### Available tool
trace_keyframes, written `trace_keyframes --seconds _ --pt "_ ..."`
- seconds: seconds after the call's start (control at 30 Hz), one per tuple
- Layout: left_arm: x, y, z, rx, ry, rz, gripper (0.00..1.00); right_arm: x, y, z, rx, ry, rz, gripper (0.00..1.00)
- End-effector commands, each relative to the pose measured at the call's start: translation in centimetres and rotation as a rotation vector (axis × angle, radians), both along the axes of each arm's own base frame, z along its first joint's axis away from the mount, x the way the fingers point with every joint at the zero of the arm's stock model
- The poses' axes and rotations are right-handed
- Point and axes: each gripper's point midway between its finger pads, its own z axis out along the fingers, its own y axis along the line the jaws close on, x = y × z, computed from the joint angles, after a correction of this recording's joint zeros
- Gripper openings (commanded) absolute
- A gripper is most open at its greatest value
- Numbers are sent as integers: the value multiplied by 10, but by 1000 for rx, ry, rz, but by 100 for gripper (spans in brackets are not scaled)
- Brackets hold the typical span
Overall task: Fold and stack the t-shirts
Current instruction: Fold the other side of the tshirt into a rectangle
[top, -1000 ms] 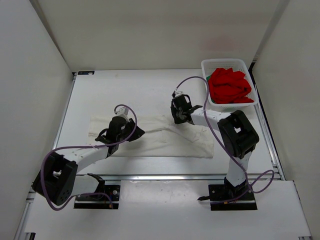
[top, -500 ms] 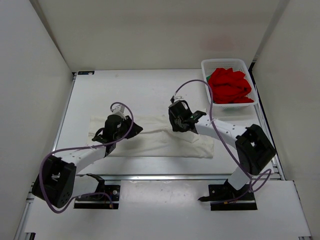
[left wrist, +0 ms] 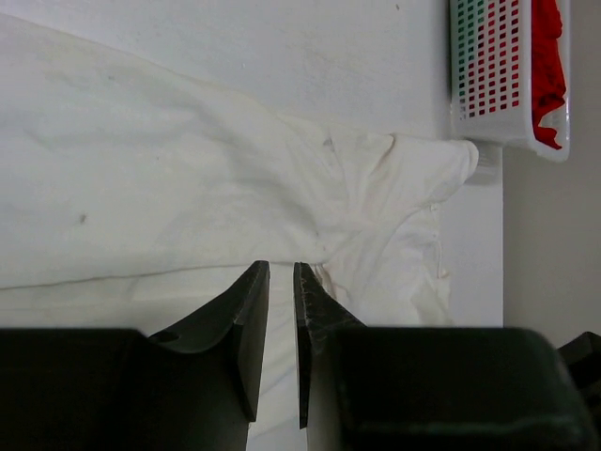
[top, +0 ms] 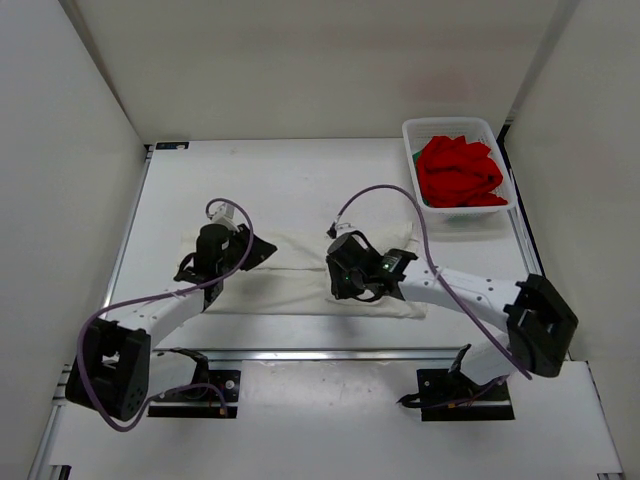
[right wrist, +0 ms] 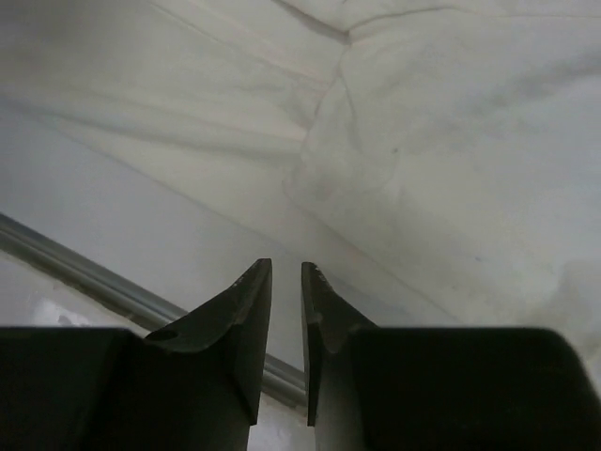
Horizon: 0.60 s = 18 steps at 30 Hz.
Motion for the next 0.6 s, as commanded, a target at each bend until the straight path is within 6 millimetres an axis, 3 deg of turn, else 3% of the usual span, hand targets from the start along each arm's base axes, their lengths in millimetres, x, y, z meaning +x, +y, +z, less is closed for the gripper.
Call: trace_keyframes --seconds 0.0,0.03,0.07,0.1,0.17,0.23,0.33,0.37,0.43,0.57 --pt "14 2 36 -37 -91 12 29 6 -17 22 80 -39 -47 18" --pt "13 1 34 -31 -85 10 29 19 -33 26 98 -63 -91 17" --pt "12 -2 34 -30 -87 5 29 19 -46 13 83 -49 -111 14" --pt "10 -10 31 -22 -83 -27 29 33 -57 16 113 -63 -147 13" --pt "10 -20 26 -12 -69 -41 30 39 -86 -6 72 -50 -205 4" --pt "5 -37 12 5 -31 -88 30 51 -108 -17 57 -61 -273 4" --pt "9 -50 7 -8 -11 -118 30 46 -125 -35 49 -55 -319 13" --pt "10 -51 -5 2 17 -115 30 45 -128 -39 50 -54 -326 13" --pt "19 -54 -14 10 42 -113 30 32 -139 -51 27 -4 -346 2" --pt "31 -46 -31 -37 116 -77 29 4 -151 -66 -10 23 -369 0"
